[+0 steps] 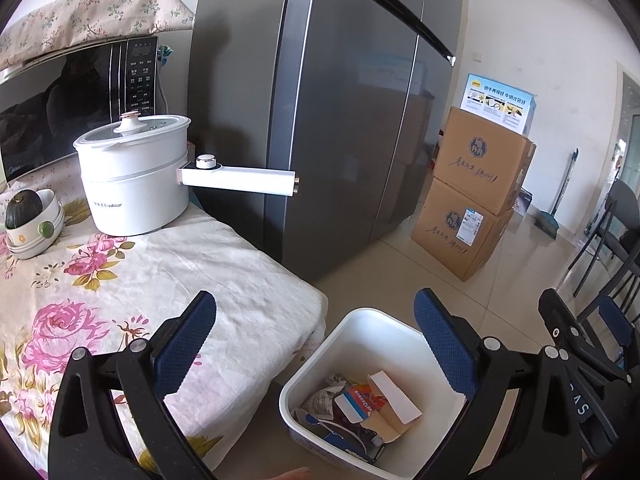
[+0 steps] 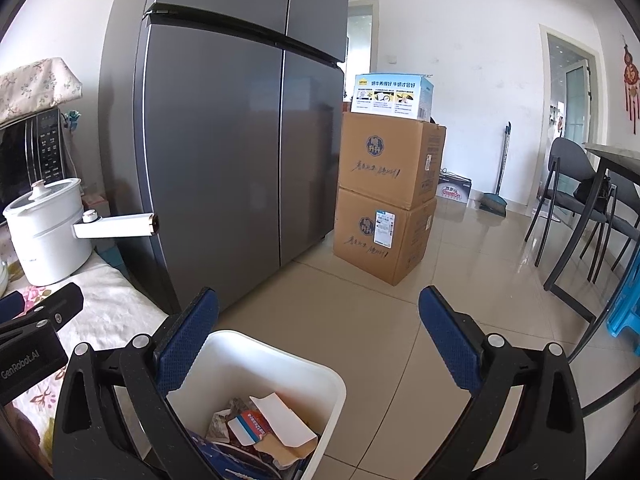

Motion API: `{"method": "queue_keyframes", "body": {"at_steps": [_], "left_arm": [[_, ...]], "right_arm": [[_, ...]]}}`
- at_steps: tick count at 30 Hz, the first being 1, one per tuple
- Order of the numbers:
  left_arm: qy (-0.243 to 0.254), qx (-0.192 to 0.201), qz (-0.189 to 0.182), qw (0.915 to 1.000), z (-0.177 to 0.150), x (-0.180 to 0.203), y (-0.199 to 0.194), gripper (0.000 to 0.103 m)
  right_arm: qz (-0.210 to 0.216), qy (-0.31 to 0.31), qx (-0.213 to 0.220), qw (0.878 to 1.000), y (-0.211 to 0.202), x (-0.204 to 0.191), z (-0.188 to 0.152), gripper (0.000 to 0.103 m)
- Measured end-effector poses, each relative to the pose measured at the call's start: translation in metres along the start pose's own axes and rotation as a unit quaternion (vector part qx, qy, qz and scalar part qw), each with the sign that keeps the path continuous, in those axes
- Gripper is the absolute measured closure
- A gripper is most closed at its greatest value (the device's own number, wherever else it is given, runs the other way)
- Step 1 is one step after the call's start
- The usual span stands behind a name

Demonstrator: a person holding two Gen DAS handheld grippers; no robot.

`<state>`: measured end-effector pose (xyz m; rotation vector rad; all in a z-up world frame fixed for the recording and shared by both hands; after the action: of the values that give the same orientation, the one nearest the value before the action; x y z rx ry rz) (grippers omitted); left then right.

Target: Collect trash

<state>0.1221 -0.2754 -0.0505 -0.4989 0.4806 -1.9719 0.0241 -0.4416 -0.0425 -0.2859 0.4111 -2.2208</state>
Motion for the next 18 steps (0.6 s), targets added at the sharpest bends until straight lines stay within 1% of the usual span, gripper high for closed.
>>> {"method": "queue_keyframes", "body": {"at_steps": [11,18], "left_arm": [[-0.006,-0.003,0.000,1.0000,-0.0002,-0.0032,0.0023,0.007],[-0.004,-0.004,-0.002,1.0000,-0.0005,-0.0027,0.0030,0.007]], "right_arm": [[0.001,-0.001,0.000,1.000,0.0003,-0.0002,0.0003,0.007],[0.005,-0.003,-0.008,1.000,0.0061,-0.0044,-0.0055,0.007]]}}
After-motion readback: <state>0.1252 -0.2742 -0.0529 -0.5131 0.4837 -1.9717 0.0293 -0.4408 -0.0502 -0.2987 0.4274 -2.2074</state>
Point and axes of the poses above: each gripper's, at about its wrist camera, not at the fingertips, and y roughly the way its jaws point, x to its right, z to its top, the point moved 7 cm from there along y, roughly the way its jaws point
